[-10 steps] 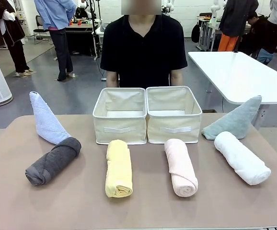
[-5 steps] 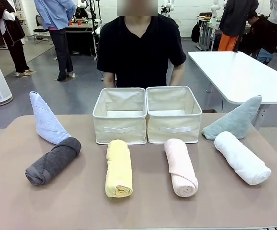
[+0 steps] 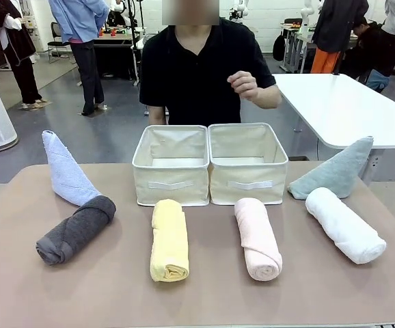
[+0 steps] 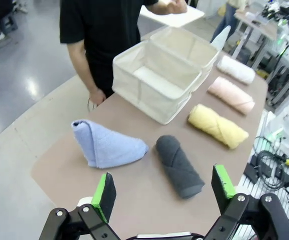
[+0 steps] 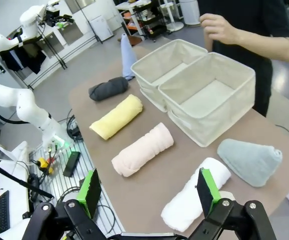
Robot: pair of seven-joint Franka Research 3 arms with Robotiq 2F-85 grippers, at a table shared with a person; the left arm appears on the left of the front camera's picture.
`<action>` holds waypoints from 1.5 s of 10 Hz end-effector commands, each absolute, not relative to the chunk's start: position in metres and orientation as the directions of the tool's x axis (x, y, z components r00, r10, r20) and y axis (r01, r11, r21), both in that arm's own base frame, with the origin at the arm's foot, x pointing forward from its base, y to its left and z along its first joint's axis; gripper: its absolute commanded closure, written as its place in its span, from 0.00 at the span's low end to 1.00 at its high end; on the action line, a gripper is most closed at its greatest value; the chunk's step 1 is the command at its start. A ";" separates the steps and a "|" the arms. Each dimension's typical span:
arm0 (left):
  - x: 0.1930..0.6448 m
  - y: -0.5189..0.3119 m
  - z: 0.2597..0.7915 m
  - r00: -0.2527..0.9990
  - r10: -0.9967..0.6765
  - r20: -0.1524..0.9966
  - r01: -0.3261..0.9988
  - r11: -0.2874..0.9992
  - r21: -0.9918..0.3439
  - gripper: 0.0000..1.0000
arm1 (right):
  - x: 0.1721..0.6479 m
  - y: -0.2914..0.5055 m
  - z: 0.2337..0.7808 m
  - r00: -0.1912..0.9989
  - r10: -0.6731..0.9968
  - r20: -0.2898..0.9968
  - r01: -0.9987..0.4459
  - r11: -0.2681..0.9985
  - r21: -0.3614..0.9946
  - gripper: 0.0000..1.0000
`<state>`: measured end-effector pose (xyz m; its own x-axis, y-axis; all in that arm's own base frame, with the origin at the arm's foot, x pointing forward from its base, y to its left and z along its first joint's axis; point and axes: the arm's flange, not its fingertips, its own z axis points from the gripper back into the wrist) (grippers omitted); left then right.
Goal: Sort the towels based on their folding style.
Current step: Pick up one triangle-folded towel and place it in the left Fabric basket.
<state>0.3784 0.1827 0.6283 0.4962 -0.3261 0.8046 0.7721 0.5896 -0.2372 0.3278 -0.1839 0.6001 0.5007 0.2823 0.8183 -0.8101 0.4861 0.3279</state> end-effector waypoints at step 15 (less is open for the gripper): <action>0.383 0.180 0.624 0.518 -0.358 0.777 0.755 0.618 -0.219 0.00 | 0.328 -0.186 0.602 0.503 0.290 0.814 -0.801 0.509 0.313 0.00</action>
